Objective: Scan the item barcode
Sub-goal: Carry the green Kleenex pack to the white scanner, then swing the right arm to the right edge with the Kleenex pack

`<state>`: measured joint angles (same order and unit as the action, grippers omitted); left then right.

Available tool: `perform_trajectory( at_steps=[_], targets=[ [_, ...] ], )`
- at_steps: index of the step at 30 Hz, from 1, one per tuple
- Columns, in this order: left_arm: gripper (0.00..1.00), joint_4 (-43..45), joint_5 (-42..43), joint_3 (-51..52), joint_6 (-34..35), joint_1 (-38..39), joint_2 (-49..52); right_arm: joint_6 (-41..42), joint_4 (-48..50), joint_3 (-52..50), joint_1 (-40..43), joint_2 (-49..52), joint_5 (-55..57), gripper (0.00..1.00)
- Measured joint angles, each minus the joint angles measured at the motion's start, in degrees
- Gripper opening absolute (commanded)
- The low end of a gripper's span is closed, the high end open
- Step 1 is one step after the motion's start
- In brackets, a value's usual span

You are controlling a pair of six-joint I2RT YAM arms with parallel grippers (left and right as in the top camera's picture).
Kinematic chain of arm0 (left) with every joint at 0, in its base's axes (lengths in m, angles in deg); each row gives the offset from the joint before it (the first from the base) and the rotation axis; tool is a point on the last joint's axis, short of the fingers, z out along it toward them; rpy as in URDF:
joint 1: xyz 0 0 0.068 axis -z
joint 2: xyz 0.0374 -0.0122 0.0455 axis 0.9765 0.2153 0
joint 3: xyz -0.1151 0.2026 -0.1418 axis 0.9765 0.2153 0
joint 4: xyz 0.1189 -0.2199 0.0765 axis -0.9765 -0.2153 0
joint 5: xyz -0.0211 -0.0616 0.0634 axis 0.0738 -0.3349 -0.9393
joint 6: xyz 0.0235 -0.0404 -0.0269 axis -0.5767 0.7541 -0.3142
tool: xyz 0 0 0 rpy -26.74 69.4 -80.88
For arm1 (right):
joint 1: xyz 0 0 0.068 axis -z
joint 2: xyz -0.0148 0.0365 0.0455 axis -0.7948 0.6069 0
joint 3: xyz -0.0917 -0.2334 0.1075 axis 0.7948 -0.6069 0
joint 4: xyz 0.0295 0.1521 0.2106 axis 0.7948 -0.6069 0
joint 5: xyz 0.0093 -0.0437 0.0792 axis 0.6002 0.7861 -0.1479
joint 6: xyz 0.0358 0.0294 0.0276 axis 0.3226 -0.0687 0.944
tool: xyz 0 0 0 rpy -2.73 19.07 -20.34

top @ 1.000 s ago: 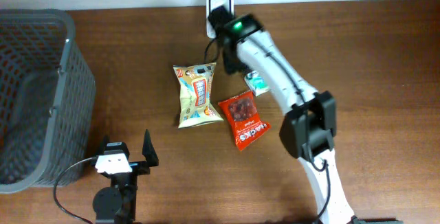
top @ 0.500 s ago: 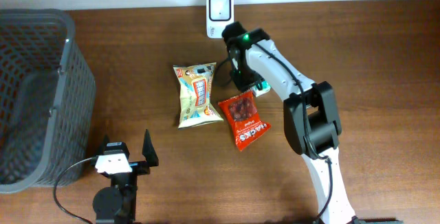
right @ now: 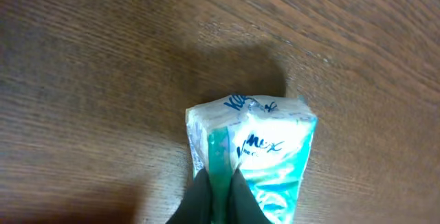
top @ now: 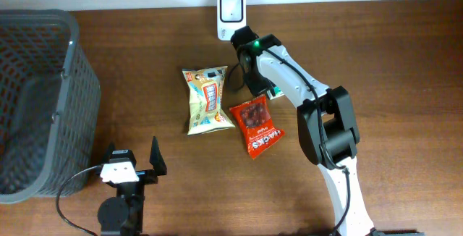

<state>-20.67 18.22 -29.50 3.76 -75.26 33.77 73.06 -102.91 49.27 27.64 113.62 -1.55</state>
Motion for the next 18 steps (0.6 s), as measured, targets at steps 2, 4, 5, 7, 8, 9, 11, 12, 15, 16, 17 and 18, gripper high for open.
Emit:
perform_trajectory(
  at_steps=[2,4,5,7,8,9,11,12,15,16,17,18],
  targets=[
    [0.99,0.0,0.0,0.0,0.0,0.0,0.0,0.57,-1.09,1.77,0.22,0.02,-1.81,0.04],
    [0.99,0.0,0.0,0.0,0.0,0.0,0.0,0.98,-1.55,5.79,0.44,0.22,-4.68,0.04],
    [0.99,0.0,0.0,0.0,0.0,0.0,0.0,1.14,-1.42,8.11,0.63,0.22,-6.88,0.04],
    [0.99,0.0,0.0,0.0,0.0,0.0,0.0,2.05,0.02,14.19,1.29,0.22,-13.22,0.04],
    [0.99,0.0,0.0,0.0,0.0,0.0,0.0,2.78,1.75,16.59,1.81,0.22,-16.92,0.04],
    [0.99,0.0,0.0,0.0,0.0,0.0,0.0,3.54,4.46,18.62,2.36,0.22,-20.28,0.04],
    [0.99,0.0,0.0,0.0,0.0,0.0,0.0,5.31,12.41,21.09,3.93,0.2,-27.78,0.04],
    [0.99,0.0,0.0,0.0,0.0,0.0,0.0,7.26,17.81,21.42,4.87,0.2,-30.91,0.04],
    [0.99,0.0,0.0,0.0,0.0,0.0,0.0,12.39,26.29,21.2,6.36,0.26,-34.99,0.04],
    [0.99,0.0,0.0,0.02,0.0,0.0,0.0,14.71,29.64,21.09,6.73,0.33,-35.89,0.04],
    [0.99,0.0,0.0,0.0,0.0,0.0,0.0,16.11,32.04,21.03,6.84,0.42,-36.24,0.04],
    [0.99,0.0,0.0,0.0,0.02,0.0,0.0,18.23,34.64,20.98,6.86,0.44,-36.83,0.04]
  ],
)
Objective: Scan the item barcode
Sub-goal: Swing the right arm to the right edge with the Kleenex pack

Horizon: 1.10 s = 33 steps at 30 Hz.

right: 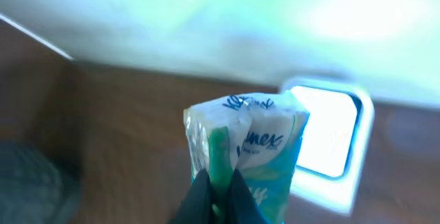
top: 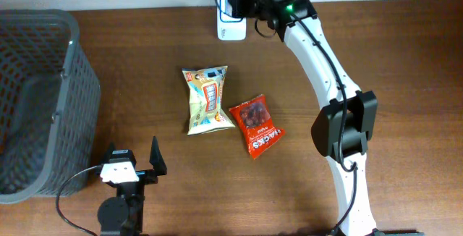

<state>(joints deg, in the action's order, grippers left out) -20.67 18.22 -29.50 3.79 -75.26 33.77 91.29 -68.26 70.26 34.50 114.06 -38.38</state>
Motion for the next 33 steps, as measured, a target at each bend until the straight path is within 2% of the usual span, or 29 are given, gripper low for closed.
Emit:
perform_trajectory(
  at_steps=[5,11,20,23,27,33],
  targets=[
    [0.99,0.0,0.0,0.0,-0.02,0.0,0.0,9.84,8.72,-0.02,-0.37,2.97,-1.99,0.04],
    [0.99,0.0,0.0,0.0,-0.02,0.0,0.0,18.78,12.55,-0.57,-0.37,9.44,-3.37,0.04],
    [0.99,0.0,0.0,0.0,-0.02,0.0,0.0,20.74,12.9,-0.85,1.73,10.45,-8.26,0.04],
    [0.99,0.0,0.0,0.0,-0.02,0.0,0.0,20.17,9.7,-0.55,5.09,10.36,-10.19,0.04],
    [0.99,0.0,0.0,0.0,-0.02,0.0,0.0,16.65,0.35,-0.42,11.67,8.81,-10.75,0.04],
    [0.99,-0.02,0.0,0.02,-0.02,0.0,0.02,9.51,-23.45,-0.04,26.38,0.79,-3.65,0.04]
  ],
)
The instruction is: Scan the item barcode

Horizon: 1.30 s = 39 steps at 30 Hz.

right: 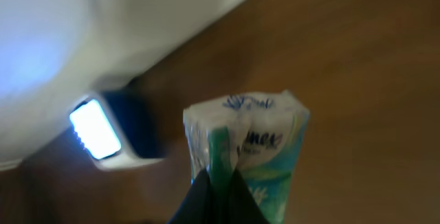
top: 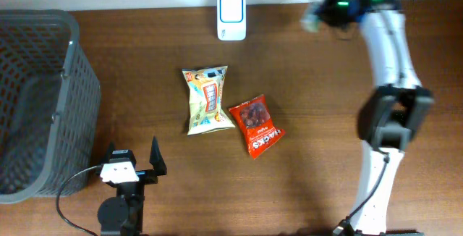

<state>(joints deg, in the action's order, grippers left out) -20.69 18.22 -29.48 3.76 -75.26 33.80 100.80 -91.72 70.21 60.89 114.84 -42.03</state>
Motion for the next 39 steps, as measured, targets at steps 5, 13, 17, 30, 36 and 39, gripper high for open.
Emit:
perform_trajectory(
  at_steps=[5,13,17,30,36,39],
  targets=[
    [0.99,0.02,0.0,-0.02,0.0,0.0,-0.02,-3.06,-14.27,0.74,12.85,-3.28,8.04,0.04],
    [0.99,0.02,0.0,-0.02,0.0,0.0,-0.02,-12.26,-19.37,-1.36,26.77,-3.19,20.96,0.04],
    [0.99,0.02,0.0,-0.02,0.0,0.0,-0.02,-14.51,-17.94,-4.22,31.17,-3.19,25.16,0.04],
    [0.99,0.02,0.0,-0.02,0.0,0.0,-0.02,-19.63,-9.09,-12.94,38.77,-3.17,32.3,0.82],
    [0.99,0.02,0.0,-0.02,0.0,0.0,-0.02,-23.23,-12.7,-12.94,37.86,-3.17,29.2,0.64],
    [0.99,0.02,0.0,-0.02,0.0,0.0,-0.02,-23.69,-15.39,-12.94,36.41,-3.17,27.08,0.63]
  ],
)
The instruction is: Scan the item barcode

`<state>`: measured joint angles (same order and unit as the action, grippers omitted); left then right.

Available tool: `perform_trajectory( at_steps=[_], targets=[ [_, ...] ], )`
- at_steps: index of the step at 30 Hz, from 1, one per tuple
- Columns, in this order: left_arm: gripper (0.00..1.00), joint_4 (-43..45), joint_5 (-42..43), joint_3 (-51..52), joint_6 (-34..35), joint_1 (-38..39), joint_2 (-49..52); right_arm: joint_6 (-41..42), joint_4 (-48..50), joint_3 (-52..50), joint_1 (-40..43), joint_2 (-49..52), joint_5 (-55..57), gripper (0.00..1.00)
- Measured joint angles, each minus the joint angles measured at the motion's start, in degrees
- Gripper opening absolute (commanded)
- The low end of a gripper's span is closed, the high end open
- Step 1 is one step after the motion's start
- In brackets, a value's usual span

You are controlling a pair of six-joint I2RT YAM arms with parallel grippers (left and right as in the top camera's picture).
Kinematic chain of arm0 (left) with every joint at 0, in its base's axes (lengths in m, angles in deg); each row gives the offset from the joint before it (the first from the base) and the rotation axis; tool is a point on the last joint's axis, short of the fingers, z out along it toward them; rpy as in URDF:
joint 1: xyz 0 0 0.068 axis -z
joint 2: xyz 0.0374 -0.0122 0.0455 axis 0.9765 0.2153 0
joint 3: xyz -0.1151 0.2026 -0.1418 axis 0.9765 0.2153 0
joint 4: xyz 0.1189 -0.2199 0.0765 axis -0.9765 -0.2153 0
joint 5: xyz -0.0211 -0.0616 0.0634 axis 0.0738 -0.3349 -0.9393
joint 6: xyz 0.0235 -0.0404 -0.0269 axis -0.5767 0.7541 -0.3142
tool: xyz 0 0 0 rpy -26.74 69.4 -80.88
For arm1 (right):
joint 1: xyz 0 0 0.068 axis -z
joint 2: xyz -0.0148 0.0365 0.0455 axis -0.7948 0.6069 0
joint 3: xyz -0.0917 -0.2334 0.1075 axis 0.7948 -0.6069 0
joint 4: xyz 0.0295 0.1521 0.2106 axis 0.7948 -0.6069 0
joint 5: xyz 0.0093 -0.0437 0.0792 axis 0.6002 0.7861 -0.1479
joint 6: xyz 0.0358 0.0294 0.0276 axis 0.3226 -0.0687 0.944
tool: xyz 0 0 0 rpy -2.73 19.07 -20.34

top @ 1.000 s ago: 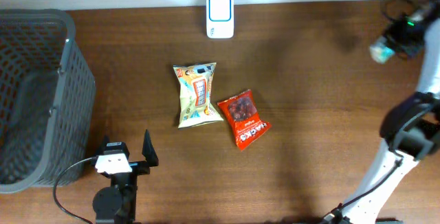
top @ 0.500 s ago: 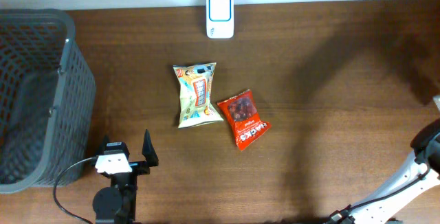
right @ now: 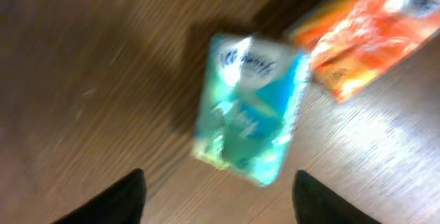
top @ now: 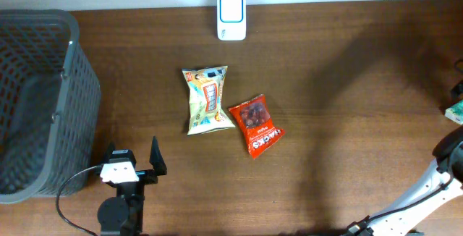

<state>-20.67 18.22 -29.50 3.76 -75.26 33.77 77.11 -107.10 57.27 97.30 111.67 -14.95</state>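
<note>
A teal-and-white tissue pack (right: 249, 107) lies on the wooden table (top: 347, 84); in the overhead view only a sliver of the tissue pack (top: 456, 111) shows at the far right edge. My right gripper (right: 220, 186) hangs open over it, fingers spread wide, holding nothing. The white barcode scanner (top: 231, 7) stands at the table's back edge, far from the pack. My left gripper (top: 134, 155) rests open at the front left.
An orange packet (right: 361, 31) lies right beside the tissue pack. A yellow snack bag (top: 206, 98) and a red snack bag (top: 255, 126) lie mid-table. A dark mesh basket (top: 43, 98) fills the left side.
My right gripper was shut on the tissue pack, held up at the back right. Now it is open, and the pack lies on the table at the far right beside an orange packet.
My right gripper held the tissue pack just above the table near the snack bags. It then held the pack in front of the scanner, then off to the back right. Now the pack lies released at the table's far right; the left arm has not moved.
</note>
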Motion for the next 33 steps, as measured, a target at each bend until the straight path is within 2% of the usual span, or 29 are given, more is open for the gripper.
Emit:
perform_trajectory(
  at_steps=[2,5,8,10,12,16,22,29,33],
  targets=[
    [0.99,0.0,0.0,0.0,0.0,0.0,0.0,0.61,-2.12,-0.04,-1.03,0.0,-0.46,0.6],
    [0.99,0.0,0.0,0.0,0.0,0.0,0.0,3.74,-4.81,-0.17,-1.92,0.0,-0.57,0.45],
    [0.99,0.0,0.0,0.0,0.0,0.0,0.0,8.13,-8.35,-0.33,-2.01,0.0,-0.07,0.34],
    [0.99,0.0,0.0,0.0,0.0,0.0,0.0,10.29,-10.14,-0.35,-2.01,0.0,1.16,0.2],
    [0.99,0.0,0.0,0.0,0.0,0.0,0.0,11.52,-10.67,-0.5,-2.01,0.0,2.27,0.13],
    [0.99,0.0,0.0,0.0,0.0,0.0,0.0,12.68,-8.17,-2.86,-2.01,-0.02,4.68,0.13],
    [0.99,0.0,0.0,0.0,0.0,0.0,0.0,13.18,0.94,-9.66,-2.01,0.0,8.44,0.14],
    [0.99,0.0,0.0,0.0,0.0,0.0,0.0,12.9,10.16,-10.21,-1.79,0.0,9.86,0.15],
    [0.99,0.0,0.0,0.02,0.0,0.0,0.0,11.87,11.61,-10.21,-1.79,0.0,10.23,0.16]
  ],
)
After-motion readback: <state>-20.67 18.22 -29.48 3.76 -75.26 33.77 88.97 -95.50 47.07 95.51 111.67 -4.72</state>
